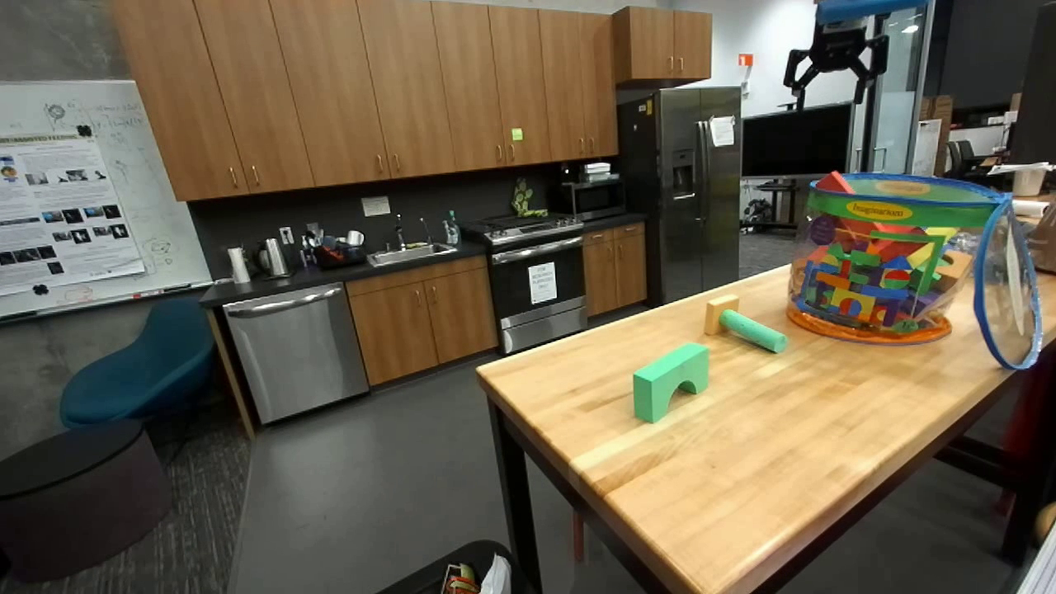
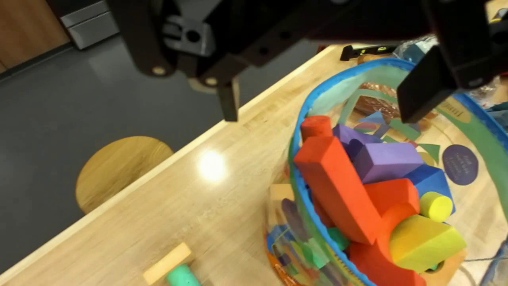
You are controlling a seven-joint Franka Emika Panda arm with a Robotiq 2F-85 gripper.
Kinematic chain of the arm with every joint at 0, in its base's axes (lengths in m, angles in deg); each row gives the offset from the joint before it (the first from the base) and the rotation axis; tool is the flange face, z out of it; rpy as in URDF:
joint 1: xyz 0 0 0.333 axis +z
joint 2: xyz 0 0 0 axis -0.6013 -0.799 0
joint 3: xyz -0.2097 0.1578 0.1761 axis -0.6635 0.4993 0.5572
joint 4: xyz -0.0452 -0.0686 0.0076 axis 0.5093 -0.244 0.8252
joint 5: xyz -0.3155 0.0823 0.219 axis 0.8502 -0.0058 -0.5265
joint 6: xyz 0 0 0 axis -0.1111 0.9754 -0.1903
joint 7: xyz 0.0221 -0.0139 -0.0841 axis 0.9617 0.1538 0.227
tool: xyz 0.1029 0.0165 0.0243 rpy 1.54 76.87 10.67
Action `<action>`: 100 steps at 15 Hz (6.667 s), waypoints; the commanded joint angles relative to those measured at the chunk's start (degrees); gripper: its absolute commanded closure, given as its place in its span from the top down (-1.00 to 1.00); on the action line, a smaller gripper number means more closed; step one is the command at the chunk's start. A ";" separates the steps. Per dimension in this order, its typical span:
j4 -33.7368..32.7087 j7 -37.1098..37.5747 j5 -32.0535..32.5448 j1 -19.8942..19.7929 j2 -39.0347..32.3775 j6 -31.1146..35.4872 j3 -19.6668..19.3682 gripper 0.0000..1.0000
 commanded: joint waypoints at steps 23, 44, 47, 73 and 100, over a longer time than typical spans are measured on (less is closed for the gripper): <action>50.28 34.78 -7.53 9.48 17.93 26.69 19.87 1.00; 63.35 66.54 -6.88 15.12 6.57 52.31 26.27 1.00; 62.94 67.64 -6.16 16.18 4.78 52.58 26.22 0.48; 40.73 20.41 1.38 9.62 20.33 5.85 15.93 -0.69; 8.52 4.09 1.37 -3.36 1.78 8.27 -4.20 -0.69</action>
